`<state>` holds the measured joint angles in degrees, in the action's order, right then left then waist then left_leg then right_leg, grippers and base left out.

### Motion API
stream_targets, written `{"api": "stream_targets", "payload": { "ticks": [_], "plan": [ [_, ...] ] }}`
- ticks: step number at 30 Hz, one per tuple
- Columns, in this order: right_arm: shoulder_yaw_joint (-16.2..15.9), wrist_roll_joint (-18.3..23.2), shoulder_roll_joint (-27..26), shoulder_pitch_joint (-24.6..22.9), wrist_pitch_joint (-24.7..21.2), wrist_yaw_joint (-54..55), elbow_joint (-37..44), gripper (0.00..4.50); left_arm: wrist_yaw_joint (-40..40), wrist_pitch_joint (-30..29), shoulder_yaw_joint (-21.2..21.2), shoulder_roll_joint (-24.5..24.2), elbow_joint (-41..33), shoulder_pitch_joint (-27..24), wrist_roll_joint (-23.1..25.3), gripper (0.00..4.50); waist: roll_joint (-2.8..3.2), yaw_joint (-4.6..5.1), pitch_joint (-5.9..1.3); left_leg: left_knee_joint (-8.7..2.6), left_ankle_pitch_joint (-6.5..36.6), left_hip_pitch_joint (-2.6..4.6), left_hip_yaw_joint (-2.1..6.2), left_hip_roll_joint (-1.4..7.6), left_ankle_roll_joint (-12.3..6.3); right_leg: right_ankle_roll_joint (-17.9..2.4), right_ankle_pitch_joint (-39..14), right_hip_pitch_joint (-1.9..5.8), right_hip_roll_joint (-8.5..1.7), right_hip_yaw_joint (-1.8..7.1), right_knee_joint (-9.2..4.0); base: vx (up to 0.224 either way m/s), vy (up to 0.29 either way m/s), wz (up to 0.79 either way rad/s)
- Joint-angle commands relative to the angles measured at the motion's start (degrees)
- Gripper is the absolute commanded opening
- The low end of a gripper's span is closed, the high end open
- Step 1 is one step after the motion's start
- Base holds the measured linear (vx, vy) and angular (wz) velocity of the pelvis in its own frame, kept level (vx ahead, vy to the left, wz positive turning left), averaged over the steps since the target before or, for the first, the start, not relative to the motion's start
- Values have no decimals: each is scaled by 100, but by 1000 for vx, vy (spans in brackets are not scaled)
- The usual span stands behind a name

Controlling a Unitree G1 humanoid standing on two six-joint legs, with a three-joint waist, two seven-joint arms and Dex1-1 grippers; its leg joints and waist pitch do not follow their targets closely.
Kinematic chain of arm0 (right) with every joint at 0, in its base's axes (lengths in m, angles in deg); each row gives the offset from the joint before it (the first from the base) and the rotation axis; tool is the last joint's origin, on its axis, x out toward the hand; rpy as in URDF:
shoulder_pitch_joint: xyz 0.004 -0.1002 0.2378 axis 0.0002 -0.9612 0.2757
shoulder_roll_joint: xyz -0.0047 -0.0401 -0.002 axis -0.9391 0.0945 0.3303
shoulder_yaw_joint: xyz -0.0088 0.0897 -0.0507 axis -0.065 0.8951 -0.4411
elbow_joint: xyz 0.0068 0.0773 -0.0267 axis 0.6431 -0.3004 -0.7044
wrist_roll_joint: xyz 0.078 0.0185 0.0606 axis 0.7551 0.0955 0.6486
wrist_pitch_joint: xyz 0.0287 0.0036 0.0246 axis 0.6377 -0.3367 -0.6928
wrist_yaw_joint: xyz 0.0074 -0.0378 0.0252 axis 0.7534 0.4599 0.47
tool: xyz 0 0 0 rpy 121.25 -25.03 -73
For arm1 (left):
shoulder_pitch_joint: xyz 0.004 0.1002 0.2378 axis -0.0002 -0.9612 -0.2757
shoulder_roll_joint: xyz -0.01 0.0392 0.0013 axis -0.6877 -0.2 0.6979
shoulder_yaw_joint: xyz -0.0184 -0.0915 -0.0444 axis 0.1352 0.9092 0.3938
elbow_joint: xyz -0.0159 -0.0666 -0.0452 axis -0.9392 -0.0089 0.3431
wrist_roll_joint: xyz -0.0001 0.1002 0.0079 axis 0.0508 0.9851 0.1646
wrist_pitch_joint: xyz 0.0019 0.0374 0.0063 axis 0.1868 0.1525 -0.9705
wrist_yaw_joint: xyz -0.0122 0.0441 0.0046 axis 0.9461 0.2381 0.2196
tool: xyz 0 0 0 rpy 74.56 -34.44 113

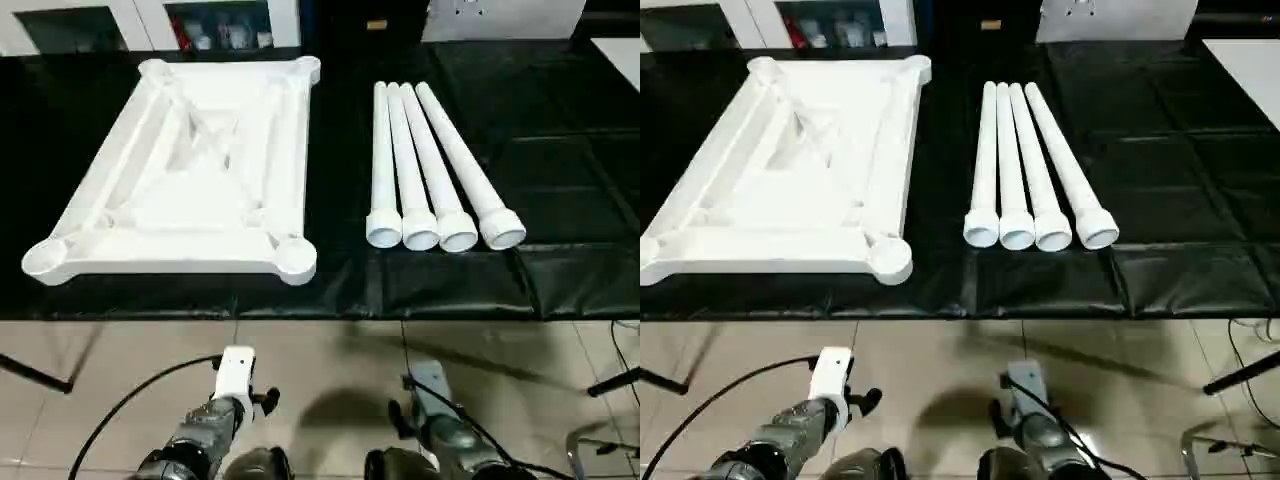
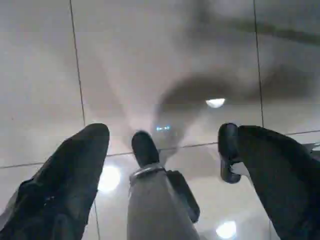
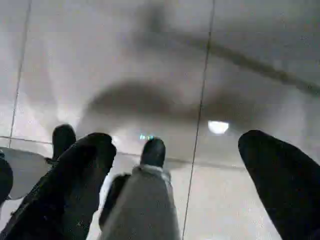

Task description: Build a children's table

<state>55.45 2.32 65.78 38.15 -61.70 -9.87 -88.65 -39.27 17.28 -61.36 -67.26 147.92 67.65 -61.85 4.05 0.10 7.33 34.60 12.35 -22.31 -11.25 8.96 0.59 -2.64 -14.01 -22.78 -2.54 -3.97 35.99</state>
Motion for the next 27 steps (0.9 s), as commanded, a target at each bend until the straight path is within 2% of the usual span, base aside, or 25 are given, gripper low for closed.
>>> {"api": "stream_targets", "payload": {
  "ticks": [1, 2, 4, 5, 6, 7, 8, 9, 10, 11, 12, 13, 14, 15, 16, 17, 18, 19, 20, 21, 22, 23, 24, 25, 27],
  "plan": [
    [-10, -70, -22, 54, 111, 65, 4, 450, -58, -7, -43, -48, 38, -21, 65, 446, -39, 9, -182, -481, 1220, 125, 290, 617, -633, -1515, -777, 233, -814, 454, -573, 0, 0, 0],
    [-32, -125, -31, 94, 113, 98, -10, 450, -85, 2, -18, -33, 57, -24, 65, 446, -29, 10, -166, -495, 1238, 117, 297, 624, -567, -1498, -865, 220, -818, 469, -584, 0, 0, 0],
    [-13, -146, -62, 166, 92, 88, -32, 450, -72, 55, 2, -11, 77, -29, 83, 446, -45, 34, -249, -411, 191, 27, 292, 601, -821, -1671, 430, 196, -770, 452, -460, 0, 0, 0],
    [-25, -216, -79, 228, 86, 157, -51, 450, -46, 97, 31, 3, 82, -33, 78, 446, -63, 47, -294, -337, -391, -1, 282, 572, -1096, -1757, 1246, 164, -737, 419, -370, 0, 0, 0],
    [-44, -262, -82, 260, 90, 201, -57, 450, -37, 114, 34, 9, 81, -33, 83, 446, -88, 103, -400, -142, -1566, -97, 256, 437, -1969, -1826, 3155, 111, -689, 306, -191, 0, 0, 0],
    [-64, -322, -90, 359, 144, 252, -58, 450, -70, 234, 44, 16, 34, -52, 79, 446, -75, 107, -430, -108, -1701, -117, 269, 430, -2128, -1807, 3447, 87, -690, 278, -158, 0, 0, 0],
    [-58, -326, -95, 410, 172, 257, -55, 450, -100, 305, 50, 13, 1, -66, 73, 446, -76, 145, -470, -58, -1755, -182, 283, 408, -2334, -1739, 3749, 60, -685, 233, -132, -53, 16, 4],
    [-14, -273, -110, 448, 206, 171, -47, 450, -136, 375, 62, 6, -34, -86, 60, 446, -69, 151, -449, -69, -1673, -210, 291, 427, -2396, -1714, 3640, 13, -680, 206, -156, -73, 16, 4],
    [12, -238, -117, 457, 220, 96, -41, 450, -148, 394, 67, 3, -47, -94, 53, 446, -42, 149, -394, -133, -830, -216, 272, 469, -2307, -1665, 2567, -18, -705, 194, -265, -73, 16, 4],
    [99, -114, -141, 476, 266, -186, -21, 450, -183, 437, 83, -8, -83, -117, 33, 446, -30, 132, -278, -265, 748, -123, 241, 516, -1833, -1567, 416, -3, -741, 201, -485, -84, 18, 4],
    [90, -111, -138, 483, 306, -284, -8, 450, -235, 483, 72, -19, -124, -148, 34, 446, -26, 103, -111, -382, 2395, 84, 263, 546, -875, -1207, -2135, -76, -756, 225, -708, -87, 21, 6],
    [80, -68, -141, 490, 460, -742, 50, 450, -419, 600, 35, -54, -287, -273, 33, 446, -39, 105, -13, -386, 3013, 202, 302, 545, -448, -952, -3118, -161, -777, 224, -823, -87, 21, 6],
    [69, -56, -143, 489, 540, -973, 80, 450, -514, 648, 13, -71, -375, -340, 34, 446, -56, 172, 98, -394, 3815, 327, 454, 530, 96, -387, -4244, -173, -848, 99, -1021, -94, 34, -4],
    [-59, -127, -144, 452, 740, -1347, 169, 450, -714, 801, -111, -121, -614, -521, 103, 446, 2, 240, 193, -589, 4333, 254, 566, 580, 317, -90, -4266, -14, -784, -136, -1040, -80, 68, -24],
    [-136, -192, -141, 453, 788, -1514, 203, 450, -776, 907, -193, -157, -759, -621, 164, 446, 126, 229, 137, -926, 4585, -46, 631, 664, 475, -203, -3085, 434, -673, -153, -507, -80, 68, -24],
    [-162, -205, -146, 456, 810, -1657, 239, 450, -828, 994, -265, -194, -914, -721, 215, 446, 126, 229, 137, -926, 4585, -46, 631, 664, 475, -203, -3085, 434, -673, -153, -507, -97, 75, -30],
    [-141, -150, -162, 461, 879, -1890, 313, 450, -927, 1173, -327, -232, -1147, -860, 237, 446, 166, 152, 156, -1284, 4848, -156, 558, 737, 612, -529, -1484, 522, -516, -107, 55, -78, 23, -5],
    [-141, -150, -162, 461, 879, -1890, 313, 450, -927, 1173, -327, -232, -1147, -860, 237, 446, 102, 108, 145, -1263, 4646, 127, 387, 671, 841, -856, -1067, 164, -579, -9, -168, -78, 23, -5],
    [-124, -69, -165, 466, 1011, -2174, 494, 450, -1062, 1500, -355, -280, -1660, -1136, 194, 446, -163, 82, 112, -727, 3498, 260, 394, 492, 540, -974, -1998, -10, -1000, 345, -768, 27, -50, 14],
    [-128, -10, -149, 468, 1088, -2360, 668, 450, -1253, 1590, -311, -295, -2143, -1359, 33, 446, -220, -111, 133, -320, 1966, 281, 393, 492, -187, -883, -3261, 24, -1452, 627, -1051, 41, -69, 10],
    [-104, 55, -136, 473, 1110, -2530, 809, 450, -1431, 1594, -273, -310, -2576, -1553, -114, 446, -242, -89, 168, -292, 1300, 116, 420, 485, -420, -839, -3514, 136, -1475, 648, -1026, 41, -69, 10],
    [-94, 128, -116, 473, 1096, -2717, 975, 450, -1615, 1538, -276, -352, -3076, -1772, -250, 446, -156, -129, 187, -457, 848, -49, 471, 569, -532, -902, -3274, 206, -1279, 489, -896, 0, 0, 0],
    [-104, 129, -129, 449, 1242, -2930, 953, 450, -1980, 1209, -332, -460, -3994, -2175, -513, 446, -77, -145, 157, -629, 1296, 59, 457, 738, -372, -1045, -2650, 130, -1039, 393, -791, 0, 0, 0],
    [-111, 125, -139, 434, 1307, -3005, 927, 450, -2102, 1083, -360, -506, -4329, -2327, -606, 446, -45, -82, 137, -720, 1480, 64, 387, 783, -298, -1294, -1659, 108, -877, 364, -626, 0, 0, 0],
    [-155, 122, -154, 416, 1318, -3264, 902, 450, -2210, 1060, -461, -705, -5219, -2742, -703, 446, -42, -69, 113, -702, 1674, 81, 284, 735, -283, -1527, -914, 99, -834, 390, -560, 79, -17, -5]
  ]
}}
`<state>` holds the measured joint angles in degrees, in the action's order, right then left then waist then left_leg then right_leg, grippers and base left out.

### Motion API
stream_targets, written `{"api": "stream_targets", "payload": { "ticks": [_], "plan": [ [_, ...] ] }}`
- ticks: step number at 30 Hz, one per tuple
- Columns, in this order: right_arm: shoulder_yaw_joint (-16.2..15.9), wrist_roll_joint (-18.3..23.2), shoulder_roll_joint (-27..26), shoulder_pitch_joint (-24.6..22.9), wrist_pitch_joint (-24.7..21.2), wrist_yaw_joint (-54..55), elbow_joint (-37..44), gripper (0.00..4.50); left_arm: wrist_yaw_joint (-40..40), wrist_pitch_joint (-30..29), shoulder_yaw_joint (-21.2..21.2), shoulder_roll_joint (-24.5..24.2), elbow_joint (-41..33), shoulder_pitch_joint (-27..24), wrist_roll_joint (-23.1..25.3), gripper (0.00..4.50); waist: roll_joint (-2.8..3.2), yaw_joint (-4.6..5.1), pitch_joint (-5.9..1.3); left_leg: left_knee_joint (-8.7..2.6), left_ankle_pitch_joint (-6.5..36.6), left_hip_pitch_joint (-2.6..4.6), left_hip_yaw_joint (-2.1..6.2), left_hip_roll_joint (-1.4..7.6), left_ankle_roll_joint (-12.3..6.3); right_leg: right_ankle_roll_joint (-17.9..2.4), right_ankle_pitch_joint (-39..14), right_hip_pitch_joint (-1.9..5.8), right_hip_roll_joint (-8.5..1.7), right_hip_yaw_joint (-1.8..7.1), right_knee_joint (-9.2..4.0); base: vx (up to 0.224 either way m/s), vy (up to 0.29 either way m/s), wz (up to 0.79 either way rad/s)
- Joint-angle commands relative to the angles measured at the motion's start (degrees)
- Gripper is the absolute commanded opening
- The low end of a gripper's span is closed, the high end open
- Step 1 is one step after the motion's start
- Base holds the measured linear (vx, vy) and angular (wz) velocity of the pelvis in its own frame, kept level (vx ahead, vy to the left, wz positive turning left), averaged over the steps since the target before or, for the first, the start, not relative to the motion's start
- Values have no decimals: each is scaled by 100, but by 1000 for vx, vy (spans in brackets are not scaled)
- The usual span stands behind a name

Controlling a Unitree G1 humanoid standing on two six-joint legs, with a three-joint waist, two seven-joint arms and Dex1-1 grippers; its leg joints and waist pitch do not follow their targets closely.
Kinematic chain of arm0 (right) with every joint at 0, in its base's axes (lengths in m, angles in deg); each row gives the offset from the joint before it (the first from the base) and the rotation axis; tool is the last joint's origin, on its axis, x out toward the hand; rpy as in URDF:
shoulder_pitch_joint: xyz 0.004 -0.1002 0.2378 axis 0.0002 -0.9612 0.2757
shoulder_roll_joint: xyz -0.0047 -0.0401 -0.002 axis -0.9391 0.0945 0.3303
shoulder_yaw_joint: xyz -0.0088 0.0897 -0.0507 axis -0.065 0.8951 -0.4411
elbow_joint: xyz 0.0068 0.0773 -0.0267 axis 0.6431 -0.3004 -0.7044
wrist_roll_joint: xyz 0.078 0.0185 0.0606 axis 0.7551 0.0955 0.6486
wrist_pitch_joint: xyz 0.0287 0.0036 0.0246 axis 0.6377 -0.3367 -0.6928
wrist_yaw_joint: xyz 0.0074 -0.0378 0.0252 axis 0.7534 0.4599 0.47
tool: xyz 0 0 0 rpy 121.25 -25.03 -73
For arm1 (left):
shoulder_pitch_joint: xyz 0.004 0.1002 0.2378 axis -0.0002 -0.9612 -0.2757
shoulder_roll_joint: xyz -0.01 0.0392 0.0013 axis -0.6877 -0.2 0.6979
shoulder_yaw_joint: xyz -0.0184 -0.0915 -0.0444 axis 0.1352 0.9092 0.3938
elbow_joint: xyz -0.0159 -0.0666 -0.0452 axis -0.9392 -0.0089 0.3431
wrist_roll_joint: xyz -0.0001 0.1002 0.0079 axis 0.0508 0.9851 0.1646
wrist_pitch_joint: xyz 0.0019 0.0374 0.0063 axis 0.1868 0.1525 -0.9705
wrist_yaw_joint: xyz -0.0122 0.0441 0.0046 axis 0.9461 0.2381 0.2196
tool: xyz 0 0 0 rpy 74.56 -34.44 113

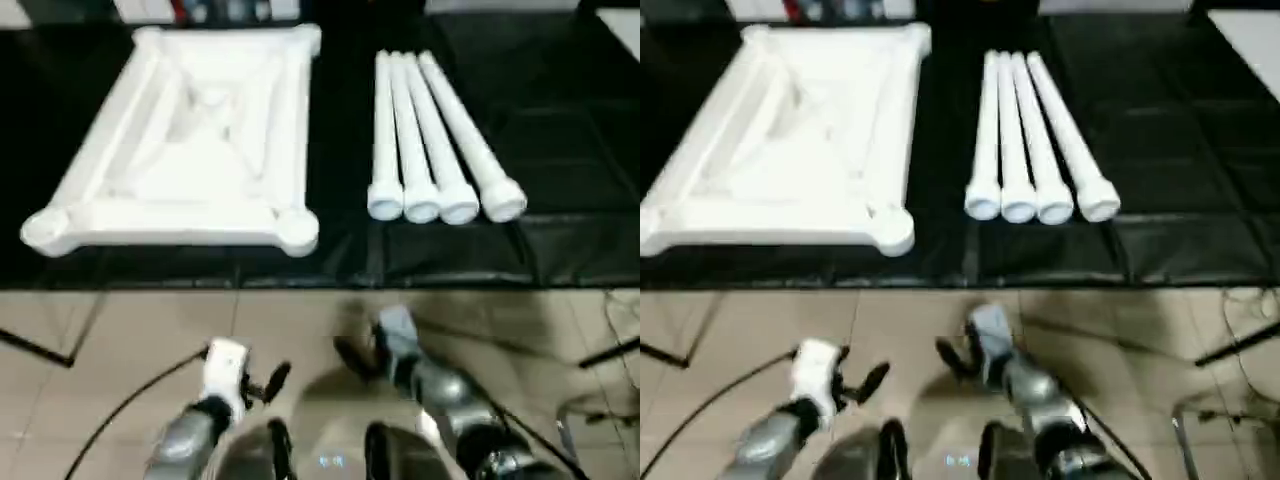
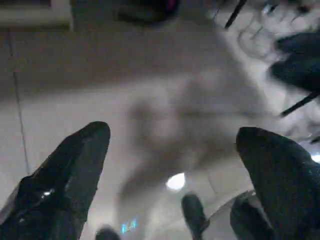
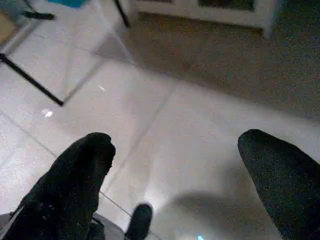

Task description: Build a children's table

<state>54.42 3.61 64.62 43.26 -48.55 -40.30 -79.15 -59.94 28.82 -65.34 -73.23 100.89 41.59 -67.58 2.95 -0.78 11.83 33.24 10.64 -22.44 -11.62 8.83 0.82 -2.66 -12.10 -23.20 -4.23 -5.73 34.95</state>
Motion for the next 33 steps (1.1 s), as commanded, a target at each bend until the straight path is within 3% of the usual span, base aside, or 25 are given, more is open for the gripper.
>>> {"api": "stream_targets", "payload": {
  "ticks": [1, 2, 3, 4, 5, 6, 7, 8, 9, 10, 11, 12, 13, 14, 15, 18, 20, 22, 23, 26, 27, 28, 29, 30, 33],
  "plan": [
    [-60, 1, -45, -94, 21, -357, -51, 450, -195, -121, -105, -168, -754, -246, -177, 446, 51, 13, -341, -543, 1757, 106, 289, 710, -360, -1590, -865, 142, -664, 584, -449, 88, -13, -3],
    [-60, 1, -45, -94, 21, -357, -51, 450, -195, -121, -105, -168, -754, -246, -177, 446, 17, 26, -415, -457, 1125, 34, 256, 637, -616, -1714, -23, 253, -678, 586, -343, 104, -11, -1],
    [-296, 465, 560, -1386, -211, -951, 1855, 450, -282, -270, -153, -266, -1159, -421, -304, 446, -23, -5, -389, -424, 728, 5, 244, 595, -802, -1642, 429, 318, -649, 584, -338, 118, -4, 9],
    [-438, 743, 962, -2156, -399, -1282, 3055, 450, -400, -435, -194, -347, -1507, -574, -481, 446, -18, -207, -465, -240, -345, 173, 247, 700, -1431, -1235, 2192, 165, -535, 590, -118, 118, -4, 9],
    [-645, 1165, 1591, -3327, -747, -1806, 4941, 450, -597, -710, -244, -492, -2191, -895, -771, 446, -36, -204, -417, -244, -505, 147, 269, 702, -1577, -1154, 2377, 155, -497, 595, -119, 136, 13, 19],
    [-647, 1170, 1599, -3341, -752, -1812, 4964, 450, -599, -713, -245, -494, -2201, -901, -774, 446, -80, -239, -390, -226, -545, 115, 300, 732, -1700, -1083, 2468, 158, -523, 624, -109, 133, 27, 7],
    [-689, 1255, 1778, -3558, -862, -1897, 5454, 450, -688, -794, -264, -574, -2537, -1076, -908, 446, -80, -187, -384, -247, -389, 15, 297, 670, -1733, -1094, 2435, 215, -553, 641, -102, 133, 27, 7],
    [-696, 1405, 1951, -3757, -1081, -2005, 5993, 450, -773, -980, -254, -687, -3024, -1325, -1025, 446, -94, -152, -379, -271, -255, -42, 304, 611, -1704, -1091, 2317, 272, -560, 623, -121, 78, 7, -9],
    [-685, 1470, 2049, -3855, -1180, -2055, 6267, 450, -800, -1095, -236, -746, -3285, -1461, -1070, 446, -79, -16, -332, -351, 85, -72, 363, 629, -1539, -1168, 1963, 304, -583, 599, -152, 0, 0, 0],
    [-662, 1481, 2117, -3925, -1233, -2075, 6439, 450, -842, -1216, -226, -813, -3482, -1581, -1123, 446, -75, 73, -202, -430, 773, 5, 328, 662, -1340, -1277, 1043, 189, -558, 622, -294, 0, 0, 0],
    [-626, 1448, 2130, -3958, -1241, -2101, 6502, 450, -850, -1288, -225, -868, -3598, -1654, -1150, 446, -81, 73, -148, -494, 1233, 25, 332, 671, -1155, -1308, 331, 192, -566, 634, -361, 0, 0, 0],
    [-564, 1363, 2137, -4000, -1215, -2102, 6551, 450, -841, -1305, -200, -928, -3652, -1739, -1138, 446, -112, 86, -85, -525, 1904, 69, 315, 634, -765, -1234, -1002, 175, -570, 671, -483, -61, -24, 1],
    [-530, 1312, 2132, -4017, -1195, -2100, 6559, 450, -828, -1294, -182, -953, -3653, -1776, -1117, 446, -119, 74, -64, -524, 2108, 117, 309, 620, -591, -1140, -1577, 150, -576, 702, -544, -61, -24, 1],
    [-490, 1293, 2171, -4118, -1218, -2057, 6671, 450, -848, -1256, -124, -963, -3551, -1781, -1128, 446, -124, 75, 13, -536, 2457, 166, 333, 580, -309, -901, -2795, 112, -591, 739, -649, -61, -13, 2],
    [-484, 1340, 2292, -4286, -1316, -1973, 6924, 450, -890, -1244, -63, -994, -3448, -1780, -1177, 446, -146, 58, 15, -533, 2446, 199, 364, 571, -179, -675, -3381, 107, -605, 792, -712, 0, 0, 0],
    [-505, 1549, 2442, -4455, -1462, -1858, 7346, 450, -1179, -1194, -26, -1133, -3299, -1766, -1374, 446, -111, -21, -33, -546, 2025, 261, 335, 577, -205, -514, -2958, 75, -550, 838, -718, 0, 0, 0],
    [-476, 1652, 2436, -4466, -1542, -1838, 7487, 450, -1330, -1215, 0, -1179, -3292, -1795, -1517, 446, -65, -17, -74, -578, 1726, 153, 361, 593, -273, -724, -2093, 162, -557, 793, -610, 0, 0, 0],
    [-351, 1857, 2404, -4432, -1851, -1783, 7898, 450, -1631, -1204, 66, -1299, -3358, -1901, -1721, 446, -59, -26, -92, -557, 1557, 186, 337, 599, -353, -895, -1420, 154, -536, 792, -557, 0, 0, 0],
    [-208, 2003, 2378, -4340, -2145, -1631, 8301, 450, -1833, -1196, 176, -1398, -3502, -2016, -1941, 446, -69, -6, -113, -550, 1371, 137, 340, 588, -437, -958, -1001, 202, -538, 776, -493, 0, 0, 0],
    [-18, 2215, 2289, -4143, -2410, -1300, 8680, 450, -1954, -1247, 385, -1433, -3696, -2062, -2274, 446, -91, 53, -210, -464, 718, 152, 306, 565, -726, -1180, 278, 247, -515, 741, -370, 0, 0, 0],
    [65, 2424, 2260, -4040, -2589, -1136, 8833, 450, -1949, -1244, 473, -1424, -3751, -2028, -2366, 446, -80, 48, -194, -455, 660, 154, 299, 556, -759, -1212, 394, 237, -519, 741, -360, 0, 0, 0],
    [175, 2700, 2247, -3914, -2776, -897, 9042, 450, -1959, -1196, 568, -1410, -3775, -1955, -2463, 446, -121, 51, -210, -436, 573, 139, 287, 537, -843, -1245, 519, 265, -518, 740, -349, 0, 0, 0],
    [175, 2700, 2247, -3914, -2776, -897, 9042, 450, -1959, -1196, 568, -1410, -3775, -1955, -2463, 446, -89, 33, -211, -423, 490, 156, 281, 537, -882, -1249, 528, 249, -510, 733, -342, 0, 0, 0],
    [384, 3045, 2165, -3646, -2999, -384, 9464, 450, -1914, -1094, 792, -1392, -3615, -1659, -2585, 446, -119, 30, -268, -406, 452, 175, 270, 530, -890, -1248, 485, 273, -493, 723, -329, 0, 0, 0],
    [577, 3016, 1967, -3354, -3272, 164, 9926, 450, -1466, -1455, 1096, -1500, -4040, -1261, -2998, 446, -91, -4, -285, -405, 433, 186, 253, 511, -766, -1255, 209, 252, -468, 704, -316, 0, 0, 0]
  ]
}}
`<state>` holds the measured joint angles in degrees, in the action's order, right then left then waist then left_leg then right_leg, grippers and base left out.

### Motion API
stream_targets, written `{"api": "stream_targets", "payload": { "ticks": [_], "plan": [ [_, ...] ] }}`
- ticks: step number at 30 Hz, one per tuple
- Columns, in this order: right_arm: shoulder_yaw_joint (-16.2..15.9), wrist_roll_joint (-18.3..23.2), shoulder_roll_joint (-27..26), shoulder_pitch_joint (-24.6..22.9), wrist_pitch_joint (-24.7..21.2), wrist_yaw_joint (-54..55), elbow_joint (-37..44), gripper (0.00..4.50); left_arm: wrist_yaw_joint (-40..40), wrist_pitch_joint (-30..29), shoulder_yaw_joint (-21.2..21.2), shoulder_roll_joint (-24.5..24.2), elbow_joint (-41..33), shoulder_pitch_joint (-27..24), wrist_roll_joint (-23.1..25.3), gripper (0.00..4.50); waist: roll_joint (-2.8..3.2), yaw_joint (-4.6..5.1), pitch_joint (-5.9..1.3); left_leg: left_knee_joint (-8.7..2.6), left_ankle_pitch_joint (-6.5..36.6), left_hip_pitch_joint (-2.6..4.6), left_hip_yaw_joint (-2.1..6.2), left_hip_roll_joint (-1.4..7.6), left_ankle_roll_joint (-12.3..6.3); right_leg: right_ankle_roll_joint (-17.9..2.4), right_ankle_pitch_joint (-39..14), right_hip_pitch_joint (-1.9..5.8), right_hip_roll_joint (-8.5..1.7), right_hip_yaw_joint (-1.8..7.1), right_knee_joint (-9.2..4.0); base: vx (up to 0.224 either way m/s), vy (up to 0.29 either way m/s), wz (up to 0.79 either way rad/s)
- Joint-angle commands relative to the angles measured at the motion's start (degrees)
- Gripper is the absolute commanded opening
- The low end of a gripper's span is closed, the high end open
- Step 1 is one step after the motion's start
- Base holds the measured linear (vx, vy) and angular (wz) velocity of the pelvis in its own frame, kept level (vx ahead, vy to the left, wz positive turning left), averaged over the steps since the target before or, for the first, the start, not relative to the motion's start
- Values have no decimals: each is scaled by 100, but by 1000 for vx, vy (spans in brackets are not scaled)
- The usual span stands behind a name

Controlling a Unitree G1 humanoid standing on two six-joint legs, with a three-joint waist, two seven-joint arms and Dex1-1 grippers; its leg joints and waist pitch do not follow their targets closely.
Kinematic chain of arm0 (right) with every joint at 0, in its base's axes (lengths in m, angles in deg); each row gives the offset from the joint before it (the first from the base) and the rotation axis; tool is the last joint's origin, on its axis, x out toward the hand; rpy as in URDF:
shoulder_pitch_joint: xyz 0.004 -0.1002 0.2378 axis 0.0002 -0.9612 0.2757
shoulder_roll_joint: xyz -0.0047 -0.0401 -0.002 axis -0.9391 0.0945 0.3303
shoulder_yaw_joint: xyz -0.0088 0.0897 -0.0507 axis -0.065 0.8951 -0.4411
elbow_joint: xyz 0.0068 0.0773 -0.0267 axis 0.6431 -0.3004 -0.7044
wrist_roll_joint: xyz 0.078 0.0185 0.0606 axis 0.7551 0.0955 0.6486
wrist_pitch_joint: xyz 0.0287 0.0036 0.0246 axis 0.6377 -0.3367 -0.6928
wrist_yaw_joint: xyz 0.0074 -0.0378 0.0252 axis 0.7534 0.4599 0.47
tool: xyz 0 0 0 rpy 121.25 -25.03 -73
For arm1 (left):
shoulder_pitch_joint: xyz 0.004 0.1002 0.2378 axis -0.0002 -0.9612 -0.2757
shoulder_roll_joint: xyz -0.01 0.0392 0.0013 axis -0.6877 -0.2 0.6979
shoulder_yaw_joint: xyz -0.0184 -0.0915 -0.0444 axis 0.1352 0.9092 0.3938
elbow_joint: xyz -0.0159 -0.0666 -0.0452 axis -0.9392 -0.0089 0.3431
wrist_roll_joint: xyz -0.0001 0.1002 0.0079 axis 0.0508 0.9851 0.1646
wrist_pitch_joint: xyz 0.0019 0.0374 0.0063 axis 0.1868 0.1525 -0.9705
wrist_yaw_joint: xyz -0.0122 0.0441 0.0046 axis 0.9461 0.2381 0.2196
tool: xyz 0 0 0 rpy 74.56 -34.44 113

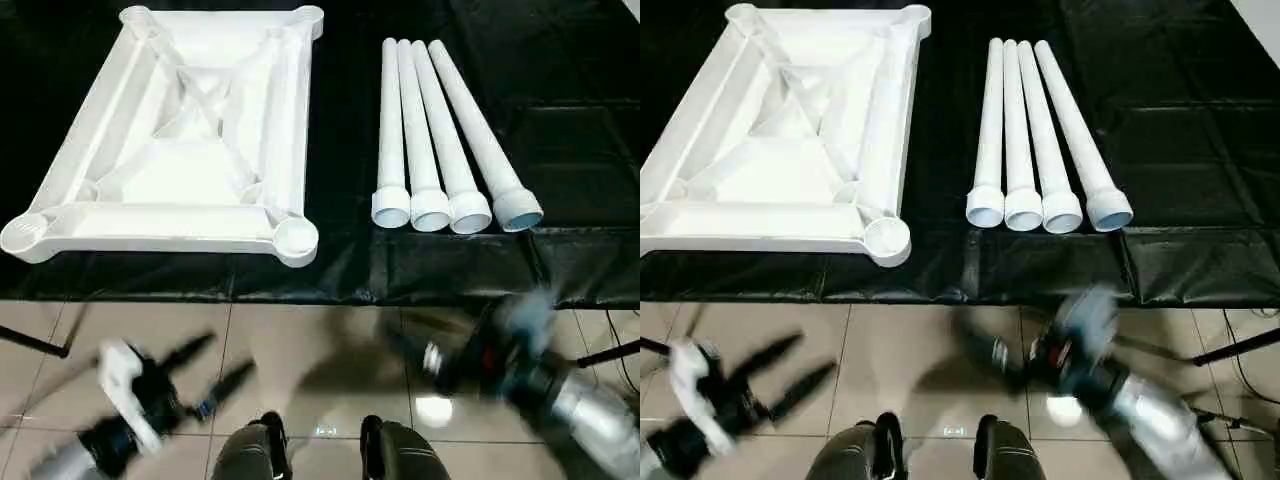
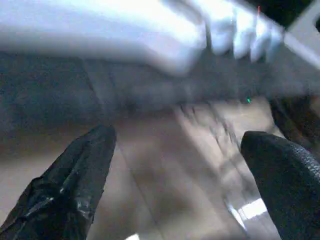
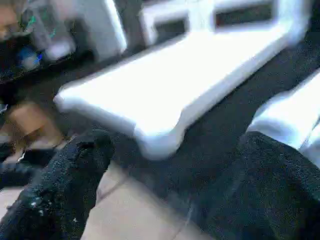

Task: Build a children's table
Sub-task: Move to table

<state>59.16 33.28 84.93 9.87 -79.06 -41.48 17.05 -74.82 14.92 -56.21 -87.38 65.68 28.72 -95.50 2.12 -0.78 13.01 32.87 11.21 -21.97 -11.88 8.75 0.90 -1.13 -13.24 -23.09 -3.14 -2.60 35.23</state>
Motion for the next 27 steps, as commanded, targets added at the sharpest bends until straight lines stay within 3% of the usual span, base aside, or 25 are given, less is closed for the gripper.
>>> {"api": "stream_targets", "payload": {
  "ticks": [1, 3, 4, 5, 7, 8, 9, 11, 12, 15, 16, 17, 18, 20, 21, 22, 23, 26, 27],
  "plan": [
    [111, -50, -116, 46, -308, 370, 346, 450, 222, -175, 194, -81, -661, 138, -233, 446, -1, -8, -405, -366, 398, 141, 281, 518, -721, -1417, 269, 247, -580, 389, -335, 0, 0, 0],
    [77, -500, -260, 230, -449, 607, 386, 450, 823, -528, 167, -89, -1058, 471, -162, 446, 6, -3, -494, -343, 296, 142, 284, 523, -610, -1481, 317, 269, -558, 372, -304, 0, 0, 0],
    [25, -966, -331, 323, -546, 894, 398, 450, 1161, -706, 139, -84, -1278, 670, 11, 446, 4, 4, -513, -331, 222, 140, 278, 520, -578, -1486, 411, 271, -542, 371, -287, 0, 0, 0],
    [-65, -1176, -351, 410, -590, 987, 360, 450, 1430, -804, 110, -46, -1410, 886, 189, 446, -28, 12, -564, -310, 123, 136, 274, 494, -575, -1475, 491, 299, -540, 370, -282, 0, 0, 0],
    [-239, -1627, -347, 568, -715, 1406, 276, 450, 1960, -904, 88, 106, -1527, 1349, 595, 446, -8, 21, -602, -276, 22, 134, 278, 477, -534, -1453, 544, 316, -536, 370, -266, 0, 0, 0],
    [-280, -1578, -395, 617, -908, 1591, 208, 450, 2187, -937, 82, 198, -1546, 1557, 751, 446, -25, 39, -597, -275, 6, 115, 271, 470, -490, -1436, 530, 323, -527, 374, -276, 0, 0, 0],
    [-303, -1501, -476, 666, -1236, 1896, 152, 450, 2521, -1152, 86, 296, -1571, 1790, 812, 446, -31, 40, -648, -237, 13, 120, 271, 445, -455, -1474, 506, 342, -542, 388, -261, 0, 0, 0],
    [-330, -1525, -484, 703, -1356, 2067, 149, 450, 2702, -1222, 93, 368, -1607, 1920, 865, 446, -40, 30, -660, -230, 67, 106, 273, 437, -409, -1472, 386, 353, -541, 389, -266, 0, 0, 0],
    [-356, -1629, -466, 743, -1472, 2229, 162, 450, 2941, -1341, 34, 434, -1702, 2109, 941, 446, -83, 42, -687, -219, 128, 84, 277, 435, -348, -1416, 282, 375, -537, 396, -262, 0, 0, 0],
    [-302, -2135, -750, 825, -1558, 2487, 23, 450, 3468, -1729, -105, 563, -1984, 2304, 1021, 446, -78, 27, -704, -199, 278, 95, 265, 433, -283, -1419, 41, 339, -530, 392, -282, 0, 0, 0],
    [-302, -2143, -752, 826, -1555, 2491, 19, 450, 3470, -1734, -108, 562, -1985, 2303, 1023, 446, -32, 20, -763, -180, 219, 93, 273, 436, -260, -1441, 91, 365, -530, 383, -249, 0, 0, 0],
    [-272, -2244, -742, 865, -1453, 2491, -88, 450, 3505, -1832, -228, 578, -1975, 2282, 1148, 446, -57, 31, -788, -173, 88, 92, 266, 432, -302, -1421, 264, 356, -512, 379, -254, 0, 0, 0],
    [-170, -2112, -816, 1030, -1221, 2515, -338, 450, 3679, -1883, -435, 733, -1723, 2221, 1630, 446, -57, 33, -825, -167, 34, 78, 267, 415, -343, -1386, 348, 380, -499, 375, -246, 0, 0, 0],
    [-95, -2298, -971, 1207, -997, 2938, -498, 450, 3837, -1947, -495, 820, -1602, 2179, 1778, 446, -8, 40, -892, -149, 184, 82, 271, 415, -346, -1318, 163, 380, -510, 367, -270, 0, 0, 0],
    [-95, -2298, -971, 1207, -997, 2938, -498, 450, 3837, -1947, -495, 820, -1602, 2179, 1778, 446, -27, 50, -914, -150, 242, 81, 268, 408, -309, -1276, 41, 359, -491, 359, -284, 0, 0, 0],
    [-68, -2362, -987, 1241, -1019, 3063, -498, 450, 3858, -1931, -520, 828, -1625, 2176, 1821, 446, -23, 36, -921, -159, 298, 84, 269, 407, -287, -1237, -68, 360, -491, 356, -302, 0, 0, 0],
    [-21, -2072, -954, 1324, -1602, 2923, -461, 450, 3895, -2077, -538, 901, -1760, 2181, 1576, 446, -43, 35, -936, -153, 376, 101, 256, 410, -262, -1206, -158, 345, -481, 361, -318, 0, 0, 0],
    [-248, -1681, -1014, 1149, -1667, 2300, -370, 450, 3982, -2280, -542, 920, -1935, 2079, 1403, 446, -16, 3, -990, -164, 782, 103, 284, 425, -166, -1161, -543, 357, -483, 341, -345, 0, 0, 0],
    [-338, -1640, -1063, 1090, -1703, 2218, -357, 450, 4002, -2357, -541, 919, -1988, 2019, 1372, 446, -30, 2, -1030, -174, 1104, 138, 287, 427, -88, -1091, -955, 389, -485, 333, -364, 0, 0, 0]
  ]
}}
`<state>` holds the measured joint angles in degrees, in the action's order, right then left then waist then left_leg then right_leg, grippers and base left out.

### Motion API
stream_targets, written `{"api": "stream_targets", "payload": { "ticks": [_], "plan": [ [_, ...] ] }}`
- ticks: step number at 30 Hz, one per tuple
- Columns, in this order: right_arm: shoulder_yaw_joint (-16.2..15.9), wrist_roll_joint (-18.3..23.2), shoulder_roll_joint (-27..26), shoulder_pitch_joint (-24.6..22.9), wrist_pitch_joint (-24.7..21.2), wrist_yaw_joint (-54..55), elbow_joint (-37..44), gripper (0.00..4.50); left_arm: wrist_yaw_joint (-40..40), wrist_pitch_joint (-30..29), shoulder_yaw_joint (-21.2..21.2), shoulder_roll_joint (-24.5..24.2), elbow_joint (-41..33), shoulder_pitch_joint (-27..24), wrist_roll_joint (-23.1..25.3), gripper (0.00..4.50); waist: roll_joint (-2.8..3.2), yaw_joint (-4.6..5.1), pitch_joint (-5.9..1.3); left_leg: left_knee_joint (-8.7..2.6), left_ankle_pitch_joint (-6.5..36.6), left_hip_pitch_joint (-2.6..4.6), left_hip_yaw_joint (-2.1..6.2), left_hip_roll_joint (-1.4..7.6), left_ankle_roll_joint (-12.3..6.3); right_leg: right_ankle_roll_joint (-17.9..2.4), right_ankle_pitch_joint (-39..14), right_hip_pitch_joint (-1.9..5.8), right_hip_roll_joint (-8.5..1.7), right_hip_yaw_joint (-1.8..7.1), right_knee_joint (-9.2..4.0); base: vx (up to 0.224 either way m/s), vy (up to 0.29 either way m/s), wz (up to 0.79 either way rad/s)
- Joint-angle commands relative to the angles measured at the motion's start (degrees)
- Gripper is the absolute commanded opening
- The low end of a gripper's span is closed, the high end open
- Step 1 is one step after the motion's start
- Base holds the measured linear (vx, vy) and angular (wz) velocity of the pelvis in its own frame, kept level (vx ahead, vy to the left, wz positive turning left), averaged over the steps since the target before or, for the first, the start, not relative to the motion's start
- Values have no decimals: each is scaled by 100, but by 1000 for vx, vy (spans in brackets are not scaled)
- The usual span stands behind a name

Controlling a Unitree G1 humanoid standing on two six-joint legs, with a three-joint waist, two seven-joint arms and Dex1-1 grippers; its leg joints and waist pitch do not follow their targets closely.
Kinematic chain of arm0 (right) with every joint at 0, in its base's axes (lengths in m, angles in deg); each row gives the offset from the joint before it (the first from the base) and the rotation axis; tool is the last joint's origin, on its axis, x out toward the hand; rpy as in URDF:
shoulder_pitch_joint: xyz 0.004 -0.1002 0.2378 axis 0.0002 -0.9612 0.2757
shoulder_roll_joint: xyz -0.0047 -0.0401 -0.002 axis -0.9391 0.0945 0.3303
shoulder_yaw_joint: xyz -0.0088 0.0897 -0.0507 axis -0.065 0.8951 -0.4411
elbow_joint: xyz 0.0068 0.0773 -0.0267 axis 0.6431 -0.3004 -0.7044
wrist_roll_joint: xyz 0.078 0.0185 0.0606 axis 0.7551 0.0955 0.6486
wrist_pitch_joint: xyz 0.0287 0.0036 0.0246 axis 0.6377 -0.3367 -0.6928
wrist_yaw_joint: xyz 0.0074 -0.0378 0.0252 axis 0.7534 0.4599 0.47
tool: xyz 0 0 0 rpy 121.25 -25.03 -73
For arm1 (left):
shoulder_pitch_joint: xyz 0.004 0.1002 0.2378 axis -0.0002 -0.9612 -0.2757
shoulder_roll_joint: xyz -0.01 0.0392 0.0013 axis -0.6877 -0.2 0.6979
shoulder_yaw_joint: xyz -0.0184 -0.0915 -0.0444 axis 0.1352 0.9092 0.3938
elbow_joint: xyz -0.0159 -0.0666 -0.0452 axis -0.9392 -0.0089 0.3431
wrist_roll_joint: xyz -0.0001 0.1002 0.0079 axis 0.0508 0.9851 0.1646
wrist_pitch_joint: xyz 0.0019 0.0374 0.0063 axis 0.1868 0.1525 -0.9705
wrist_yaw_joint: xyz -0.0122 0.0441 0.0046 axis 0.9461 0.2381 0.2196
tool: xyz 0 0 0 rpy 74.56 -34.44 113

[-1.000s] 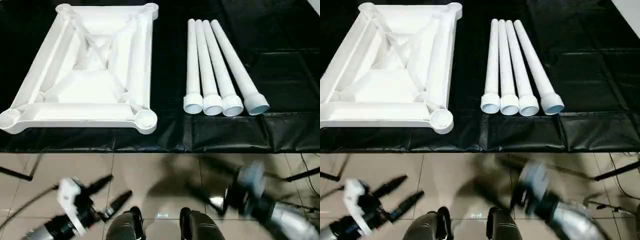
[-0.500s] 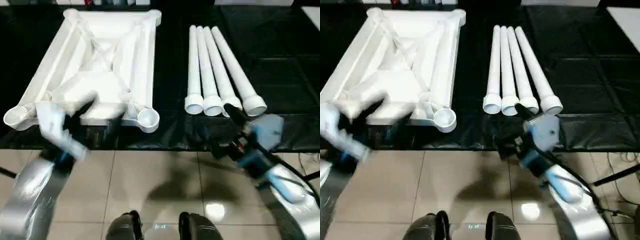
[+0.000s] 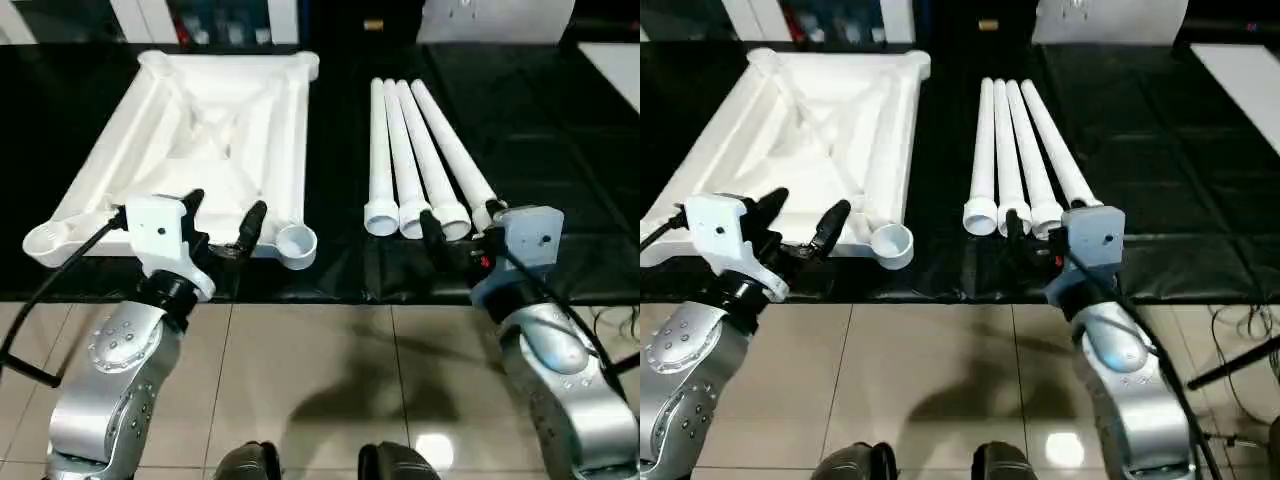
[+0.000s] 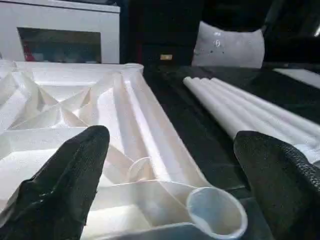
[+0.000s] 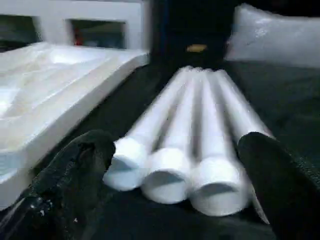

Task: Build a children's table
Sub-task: Move to table

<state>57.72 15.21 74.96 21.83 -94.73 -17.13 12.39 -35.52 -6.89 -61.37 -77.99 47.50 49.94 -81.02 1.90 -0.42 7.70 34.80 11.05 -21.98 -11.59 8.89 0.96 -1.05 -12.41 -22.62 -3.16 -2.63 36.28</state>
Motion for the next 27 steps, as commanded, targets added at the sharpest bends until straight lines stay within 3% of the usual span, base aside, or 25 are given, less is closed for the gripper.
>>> {"api": "stream_targets", "payload": {
  "ticks": [1, 3, 4, 5, 6, 7, 8, 9, 10, 11, 12, 13, 14, 15, 16, 18, 19, 20, 21, 22, 23, 24, 25, 26, 27],
  "plan": [
    [-312, 152, -69, -142, -115, -307, 95, 450, 96, -258, -14, -15, -196, -167, -104, 446, -1, -41, -493, -385, 1324, 164, 259, 418, -43, -1046, -1341, 339, -488, 330, -493, 0, 0, 0],
    [-540, 14, -52, -132, 3, -365, -64, 450, 99, -300, 15, 44, -158, -273, 56, 446, 5, -10, -436, -422, 2322, 304, 267, 398, 197, -773, -2795, 304, -449, 288, -631, 0, 0, 0],
    [-569, -5, -63, -102, 37, -364, -147, 450, 96, -282, 8, 66, -119, -296, 138, 446, 8, 21, -371, -402, 2905, 435, 263, 347, 290, -523, -3766, 256, -402, 230, -775, 0, 0, 0],
    [-567, 23, -108, -63, 55, -344, -243, 450, 86, -276, -4, 80, -44, -313, 206, 446, -88, -9, -366, -425, 2950, 235, 352, 266, 143, -362, -4196, 435, -518, 98, -800, 0, 0, 0],
    [-588, 11, -133, -21, 101, -340, -348, 450, 96, -251, -31, 57, 49, -321, 319, 446, 12, 25, -390, -310, 2787, -3, 447, 143, -110, 106, -5389, 689, -764, -106, -939, -7, 5, 32],
    [-618, -18, -152, 11, 153, -339, -451, 450, 109, -203, -33, 53, 128, -319, 395, 446, 46, 15, -402, -184, 2649, 60, 448, 116, -147, 92, -5556, 699, -889, -119, -1058, -7, 5, 32],
    [-635, -30, -149, 47, 153, -354, -523, 450, 161, -241, -9, 67, 175, -292, 385, 446, 45, 72, -390, -87, 2410, -33, 525, 128, -225, 14, -5566, 845, -980, -264, -1137, 24, 30, 51],
    [-636, 16, -120, 96, 91, -446, -602, 450, 232, -270, 7, 75, 181, -209, 372, 446, 117, 61, -371, -105, 2491, -38, 553, 153, -175, -15, -5497, 917, -984, -370, -1162, 38, 62, 56],
    [-619, 32, -117, 107, 62, -491, -612, 450, 260, -294, 1, 69, 168, -186, 358, 446, 167, 121, -370, -237, 2896, -69, 652, 166, -38, -82, -4993, 999, -811, -567, -1065, 38, 62, 56],
    [-577, 75, -149, 119, 46, -518, -634, 450, 233, -361, -4, 37, 115, -161, 299, 446, 221, 163, -398, -458, 3432, -92, 775, 156, 112, -168, -4281, 1109, -575, -651, -886, 46, 67, 63],
    [-550, 82, -163, 136, 50, -533, -654, 450, 200, -413, -14, -13, 76, -147, 279, 446, 282, 206, -443, -651, 3861, 68, 947, 109, 172, -337, -3442, 1065, -358, -626, -674, 91, 56, 70],
    [-526, 100, -179, 149, 78, -555, -680, 450, 162, -446, -7, -56, 40, -140, 256, 446, 323, 300, -478, -682, 4146, 375, 1080, 229, 190, -441, -2947, 879, -262, -559, -550, 91, 56, 70],
    [-464, 160, -221, 162, 66, -546, -714, 450, 141, -474, 16, -81, 36, -120, 237, 446, 297, 365, -438, -761, 4498, 468, 1282, 284, 161, -478, -2538, 803, -187, -521, -399, 119, 54, 62],
    [-397, 225, -258, 177, 50, -537, -754, 450, 138, -492, 37, -85, 54, -93, 231, 446, 280, 406, -471, -836, 5174, 846, 1371, 655, 381, -275, -947, 445, -114, -228, 90, 121, 41, 27],
    [-416, 187, -197, 205, 55, -553, -787, 450, 112, -475, 50, -68, 81, -56, 323, 446, 254, 375, -476, -900, 4999, 784, 1357, 598, 150, -31, -602, 413, -127, -161, 175, 121, 41, 27],
    [-441, 122, -132, 223, 93, -562, -790, 450, 33, -451, 46, -51, 157, 32, 372, 446, 183, 378, -467, -863, 4733, 752, 1235, 462, -74, -5, -572, 389, -213, -56, 10, 105, -13, 6],
    [-454, 92, -115, 210, 115, -550, -777, 450, -45, -411, 14, -54, 210, 69, 391, 446, 36, 321, -504, -656, 4077, 623, 987, 174, -217, -108, -1046, 534, -465, 194, -491, 97, -34, 7],
    [-451, 77, -118, 208, 123, -557, -781, 450, -63, -395, -7, -62, 232, 82, 392, 446, -96, 177, -509, -6, 2539, 264, 637, -163, -410, -624, -2754, 984, -954, 723, -944, 145, -77, 9],
    [-434, 2, -111, 225, 115, -501, -787, 450, -133, -385, -88, -76, 324, 143, 386, 446, -166, 59, -637, 629, 957, -174, 713, -87, -614, -770, -3849, 1352, -1262, 953, -1095, 160, -56, 2],
    [-420, -129, -87, 238, 80, -415, -804, 450, -201, -359, -175, -94, 405, 197, 388, 446, -110, 29, -668, 704, 518, -399, 771, -69, -591, -974, -3441, 1375, -1147, 901, -980, 160, -56, 2],
    [-411, -153, -85, 239, 65, -399, -812, 450, -217, -343, -198, -96, 426, 213, 389, 446, -110, 29, -668, 704, 518, -399, 771, -69, -591, -974, -3441, 1375, -1147, 901, -980, 122, -9, -8],
    [-361, -168, -84, 266, 1, -366, -848, 450, -242, -321, -246, -72, 494, 297, 392, 446, -16, 27, -719, 287, -108, -395, 677, -92, -640, -1316, -2233, 1286, -528, 451, -833, 130, 16, -2],
    [-182, -138, -135, 277, -180, -184, -871, 450, -223, -317, -230, 96, 616, 490, 292, 446, 311, 186, -729, -186, 148, 371, 582, 196, 65, -886, -2093, 739, 59, 312, -676, 130, 16, -2],
    [-177, -138, -136, 278, -187, -177, -871, 450, -223, -318, -229, 101, 620, 496, 288, 446, 329, 273, -691, -374, 969, 607, 761, 479, 198, -658, -2039, 521, 177, 249, -457, 102, 80, -15],
    [-115, -137, -120, 291, -271, -97, -873, 450, -248, -331, -222, 175, 682, 586, 246, 446, 443, 313, -761, -516, 1528, 983, 996, 897, 367, -485, -1775, 183, 133, 153, 10, 121, 86, -46]
  ]
}}
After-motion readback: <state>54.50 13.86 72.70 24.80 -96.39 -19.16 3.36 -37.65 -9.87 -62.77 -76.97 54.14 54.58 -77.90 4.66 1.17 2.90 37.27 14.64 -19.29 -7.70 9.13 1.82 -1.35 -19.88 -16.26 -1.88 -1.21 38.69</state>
